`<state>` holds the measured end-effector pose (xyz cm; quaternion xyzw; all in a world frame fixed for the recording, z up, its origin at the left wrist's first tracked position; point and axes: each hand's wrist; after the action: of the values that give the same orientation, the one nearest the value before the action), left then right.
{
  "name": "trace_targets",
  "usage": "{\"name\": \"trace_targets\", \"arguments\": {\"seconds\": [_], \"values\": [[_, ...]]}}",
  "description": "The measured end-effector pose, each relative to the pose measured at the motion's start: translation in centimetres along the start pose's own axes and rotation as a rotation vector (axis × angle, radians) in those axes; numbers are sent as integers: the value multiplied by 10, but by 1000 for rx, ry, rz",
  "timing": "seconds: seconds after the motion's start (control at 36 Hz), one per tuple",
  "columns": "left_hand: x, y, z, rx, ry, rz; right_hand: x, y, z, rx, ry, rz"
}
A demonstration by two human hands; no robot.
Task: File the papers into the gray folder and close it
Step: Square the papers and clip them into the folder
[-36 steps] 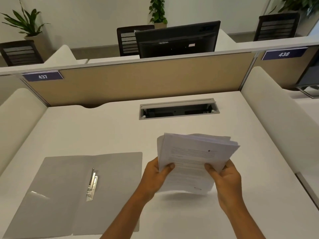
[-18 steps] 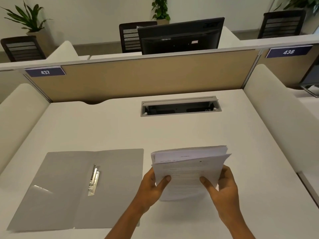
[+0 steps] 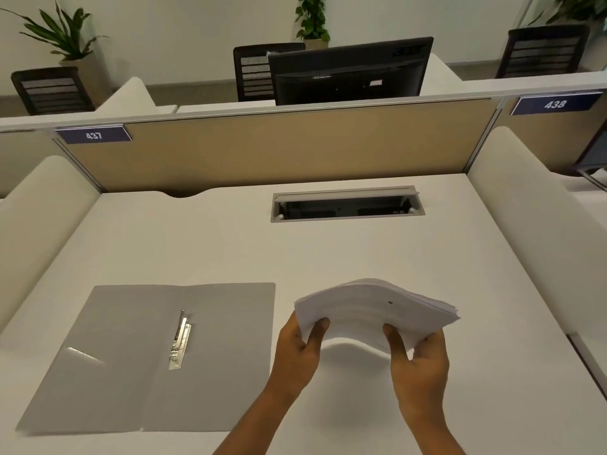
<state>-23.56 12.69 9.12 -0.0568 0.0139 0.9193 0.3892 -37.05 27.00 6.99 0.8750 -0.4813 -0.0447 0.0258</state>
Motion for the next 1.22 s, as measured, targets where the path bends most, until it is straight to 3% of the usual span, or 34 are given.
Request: {"name": "trace_targets", "arguments": {"seconds": [0.64,1.0,1.22], "values": [[-4,-4,-34,-169,-21,-12,-3,-6,17,146,-5,-90],[-11,9,-24,-121,-8,-44,-5,3,10,234,-85,-118],[-42,10,-28,-389,-136,-113,-2,3,12,435,-64,-307]]}}
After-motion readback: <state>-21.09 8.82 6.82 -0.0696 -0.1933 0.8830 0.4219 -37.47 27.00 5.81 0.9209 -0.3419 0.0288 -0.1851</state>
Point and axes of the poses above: each hand's wrist, its own y-axis towards the middle knuckle, its own x-axis out of the palm, z = x × y, and after that the axes turned 11 degrees about -z, right-handed
